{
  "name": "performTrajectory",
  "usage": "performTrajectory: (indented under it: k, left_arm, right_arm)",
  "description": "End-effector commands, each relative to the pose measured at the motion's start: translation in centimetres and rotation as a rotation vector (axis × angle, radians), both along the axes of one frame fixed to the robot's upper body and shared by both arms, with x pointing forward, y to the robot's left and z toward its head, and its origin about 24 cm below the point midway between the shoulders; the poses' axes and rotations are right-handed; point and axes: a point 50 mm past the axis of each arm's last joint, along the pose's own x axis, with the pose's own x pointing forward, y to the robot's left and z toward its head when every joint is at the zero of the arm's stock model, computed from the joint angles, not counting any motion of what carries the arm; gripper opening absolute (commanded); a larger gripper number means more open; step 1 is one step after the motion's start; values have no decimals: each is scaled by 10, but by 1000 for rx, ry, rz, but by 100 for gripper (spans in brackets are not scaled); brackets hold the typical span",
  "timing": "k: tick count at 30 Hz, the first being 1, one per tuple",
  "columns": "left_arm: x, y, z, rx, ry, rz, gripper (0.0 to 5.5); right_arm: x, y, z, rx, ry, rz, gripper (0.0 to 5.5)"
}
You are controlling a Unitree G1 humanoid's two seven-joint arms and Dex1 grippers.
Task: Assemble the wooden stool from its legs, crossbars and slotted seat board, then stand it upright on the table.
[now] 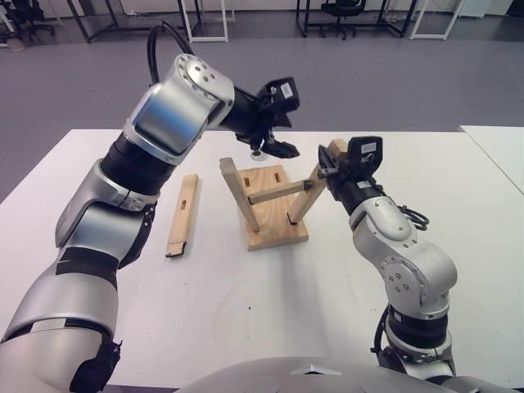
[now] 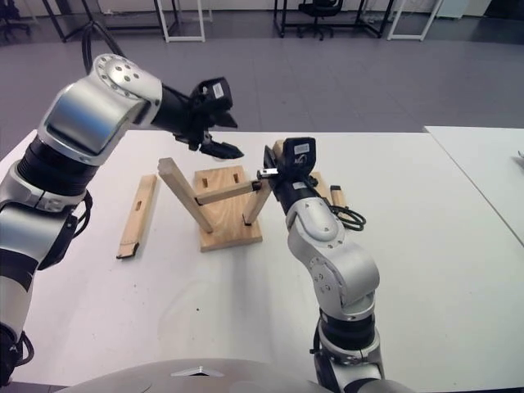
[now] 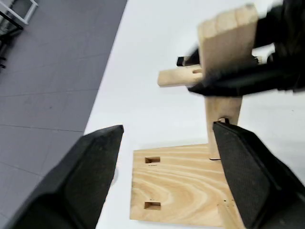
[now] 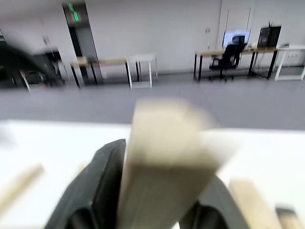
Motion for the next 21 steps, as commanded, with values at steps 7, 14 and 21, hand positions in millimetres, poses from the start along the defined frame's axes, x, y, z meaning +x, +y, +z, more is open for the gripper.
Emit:
performTrajectory:
  k: [7, 14, 21]
  left_arm:
    - [-47, 143, -13, -572, -351, 841, 343]
    - [-109, 103, -144, -556, 4, 1092, 343]
    - [-124, 69, -153, -564, 113, 1019, 343]
  right_arm:
    - [-7, -7, 2, 15, -34, 131, 295]
    - [-38, -18, 18, -87, -186, 373, 295]
    - [-50, -16, 20, -53, -185, 489, 295]
